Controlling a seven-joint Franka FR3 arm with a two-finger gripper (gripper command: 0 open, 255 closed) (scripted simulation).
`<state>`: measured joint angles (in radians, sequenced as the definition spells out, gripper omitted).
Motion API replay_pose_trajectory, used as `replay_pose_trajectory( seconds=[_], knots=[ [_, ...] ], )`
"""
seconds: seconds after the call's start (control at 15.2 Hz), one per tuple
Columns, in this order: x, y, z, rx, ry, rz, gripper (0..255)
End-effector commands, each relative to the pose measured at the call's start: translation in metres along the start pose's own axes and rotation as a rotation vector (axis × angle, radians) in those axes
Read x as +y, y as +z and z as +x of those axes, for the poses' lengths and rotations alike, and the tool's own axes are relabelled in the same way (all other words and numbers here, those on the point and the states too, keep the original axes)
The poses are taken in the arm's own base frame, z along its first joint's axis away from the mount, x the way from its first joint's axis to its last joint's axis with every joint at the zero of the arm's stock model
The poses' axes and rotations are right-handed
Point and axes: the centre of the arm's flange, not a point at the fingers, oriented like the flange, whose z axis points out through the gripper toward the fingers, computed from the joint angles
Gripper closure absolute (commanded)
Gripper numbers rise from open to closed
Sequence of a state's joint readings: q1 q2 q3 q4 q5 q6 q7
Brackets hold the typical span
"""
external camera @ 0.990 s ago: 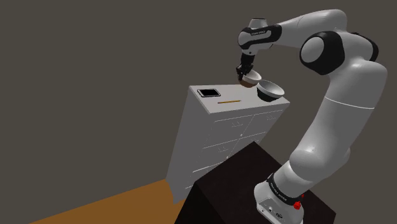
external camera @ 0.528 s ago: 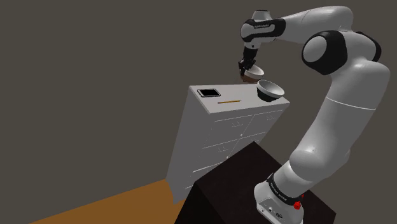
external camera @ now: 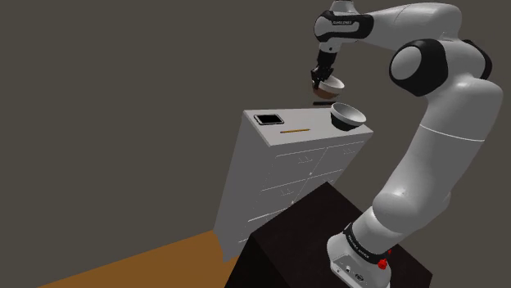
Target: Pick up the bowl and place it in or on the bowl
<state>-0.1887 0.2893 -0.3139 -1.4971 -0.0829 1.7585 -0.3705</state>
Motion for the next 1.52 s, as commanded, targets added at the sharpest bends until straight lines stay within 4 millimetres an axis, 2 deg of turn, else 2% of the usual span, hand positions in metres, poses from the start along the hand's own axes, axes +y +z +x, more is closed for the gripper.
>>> replay_pose_trajectory(
  seconds=[0.0,0.13,1.06,1.45],
  knots=[
    [0.002,-0.01,-0.001,0.0,0.0,0.0,255],
    [0.003,-0.018,-0.002,0.0,0.0,0.0,255],
    [0.145,0.0,-0.115,0.0,0.0,0.0,255],
    [0.14,0.032,-0.113,0.0,0.0,0.0,255]
  ],
)
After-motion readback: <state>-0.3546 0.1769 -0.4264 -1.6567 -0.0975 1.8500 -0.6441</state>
